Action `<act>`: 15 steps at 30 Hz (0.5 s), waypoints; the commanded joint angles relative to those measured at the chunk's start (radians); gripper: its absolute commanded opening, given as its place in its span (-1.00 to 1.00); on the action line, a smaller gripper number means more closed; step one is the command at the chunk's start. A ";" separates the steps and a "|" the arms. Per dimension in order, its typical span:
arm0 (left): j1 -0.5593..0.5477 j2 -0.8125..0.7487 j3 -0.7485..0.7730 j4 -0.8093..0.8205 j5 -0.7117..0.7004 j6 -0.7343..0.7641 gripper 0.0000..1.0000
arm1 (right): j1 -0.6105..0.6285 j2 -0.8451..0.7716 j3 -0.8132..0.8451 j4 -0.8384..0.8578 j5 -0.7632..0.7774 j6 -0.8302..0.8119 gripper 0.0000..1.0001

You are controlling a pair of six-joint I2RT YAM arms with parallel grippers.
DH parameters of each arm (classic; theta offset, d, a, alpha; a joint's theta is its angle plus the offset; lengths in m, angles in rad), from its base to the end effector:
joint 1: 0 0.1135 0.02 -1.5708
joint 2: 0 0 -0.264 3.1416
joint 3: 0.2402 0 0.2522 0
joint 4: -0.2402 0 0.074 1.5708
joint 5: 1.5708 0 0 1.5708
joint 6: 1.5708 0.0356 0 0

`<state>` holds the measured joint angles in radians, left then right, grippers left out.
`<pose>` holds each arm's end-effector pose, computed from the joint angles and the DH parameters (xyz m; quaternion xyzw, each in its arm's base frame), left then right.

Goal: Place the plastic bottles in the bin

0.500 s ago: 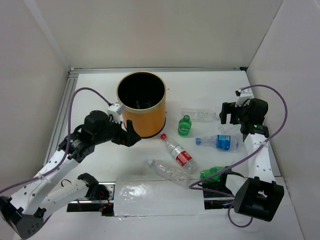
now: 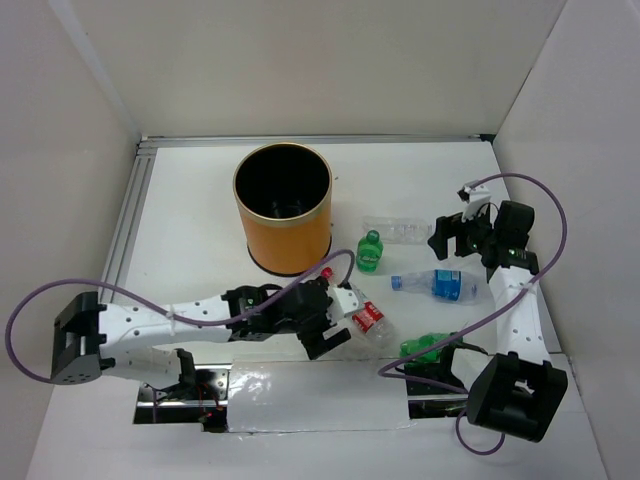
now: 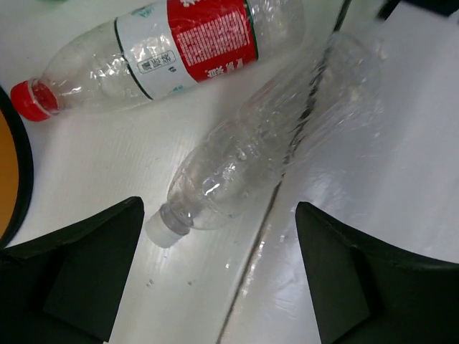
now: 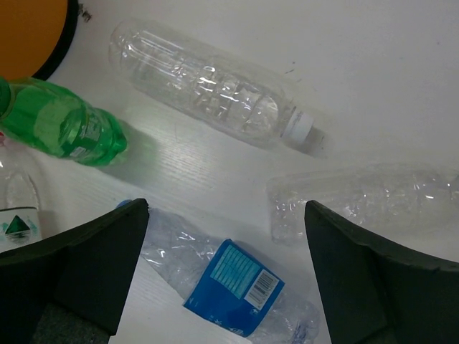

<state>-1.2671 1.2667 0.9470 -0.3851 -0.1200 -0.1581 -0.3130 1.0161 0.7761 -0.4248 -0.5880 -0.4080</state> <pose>0.0865 -0.2618 0.2745 0.4557 0.7836 -0.2327 0.3525 0.2104 -0.0473 0.2740 -0.1675 0.8536 0.0960 0.4839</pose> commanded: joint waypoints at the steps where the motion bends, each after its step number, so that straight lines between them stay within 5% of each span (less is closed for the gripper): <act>1: -0.005 0.019 -0.071 0.165 0.023 0.218 0.99 | -0.006 0.010 0.020 -0.046 -0.050 -0.054 0.93; 11: -0.005 0.244 -0.142 0.428 0.072 0.368 0.99 | -0.006 0.019 0.020 -0.065 -0.105 -0.063 0.95; 15: -0.005 0.327 -0.142 0.460 0.047 0.339 0.77 | -0.006 0.038 0.020 -0.100 -0.148 -0.115 0.95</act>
<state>-1.2678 1.5562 0.8078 -0.0277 -0.0765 0.1642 -0.3130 1.0405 0.7761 -0.4850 -0.6762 -0.4770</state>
